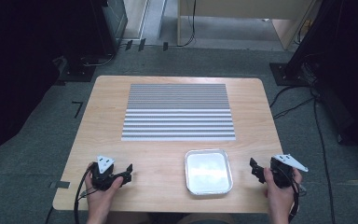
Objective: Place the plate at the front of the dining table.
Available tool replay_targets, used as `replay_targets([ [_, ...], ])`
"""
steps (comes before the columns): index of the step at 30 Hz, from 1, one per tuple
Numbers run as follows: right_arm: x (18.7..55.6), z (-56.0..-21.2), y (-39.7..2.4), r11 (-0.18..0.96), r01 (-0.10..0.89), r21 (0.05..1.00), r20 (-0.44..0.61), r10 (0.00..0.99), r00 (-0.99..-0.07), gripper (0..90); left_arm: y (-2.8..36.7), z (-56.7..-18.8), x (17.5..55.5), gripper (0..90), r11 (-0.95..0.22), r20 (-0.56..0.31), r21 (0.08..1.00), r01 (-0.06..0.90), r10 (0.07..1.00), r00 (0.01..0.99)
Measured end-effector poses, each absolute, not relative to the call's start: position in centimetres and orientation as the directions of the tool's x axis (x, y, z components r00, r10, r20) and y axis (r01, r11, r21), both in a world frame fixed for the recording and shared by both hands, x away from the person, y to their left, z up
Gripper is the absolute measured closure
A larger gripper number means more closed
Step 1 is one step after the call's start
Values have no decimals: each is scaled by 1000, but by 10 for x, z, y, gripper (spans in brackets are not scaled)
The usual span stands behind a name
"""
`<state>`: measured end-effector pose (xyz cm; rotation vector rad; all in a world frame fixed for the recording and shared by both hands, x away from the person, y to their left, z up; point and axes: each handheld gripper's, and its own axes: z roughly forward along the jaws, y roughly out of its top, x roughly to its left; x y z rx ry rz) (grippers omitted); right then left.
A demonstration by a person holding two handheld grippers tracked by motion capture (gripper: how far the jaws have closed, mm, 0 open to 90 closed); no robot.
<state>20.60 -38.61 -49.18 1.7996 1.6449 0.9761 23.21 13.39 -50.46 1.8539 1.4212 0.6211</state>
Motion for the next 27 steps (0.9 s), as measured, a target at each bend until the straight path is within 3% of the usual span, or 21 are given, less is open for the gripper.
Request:
replay_targets([
  [5, 207, -491, -380, -132, 620, 774, 180, 984, -15, 153, 117, -502, 233, 115, -87, -110, 788, 609, 954, 279],
  [14, 209, -490, -370, -123, 618, 777, 185, 982, -37, 156, 80, -490, 237, 115, -137, -94, 793, 594, 936, 341],
  [19, 209, -485, -366, -158, 606, 780, 221, 975, -30, 189, 57, -485, 235, 116, -153, -100, 797, 584, 920, 378],
  [27, 211, -480, -360, -173, 598, 783, 234, 972, -26, 319, 25, -485, 234, 117, -188, -101, 791, 582, 898, 428],
])
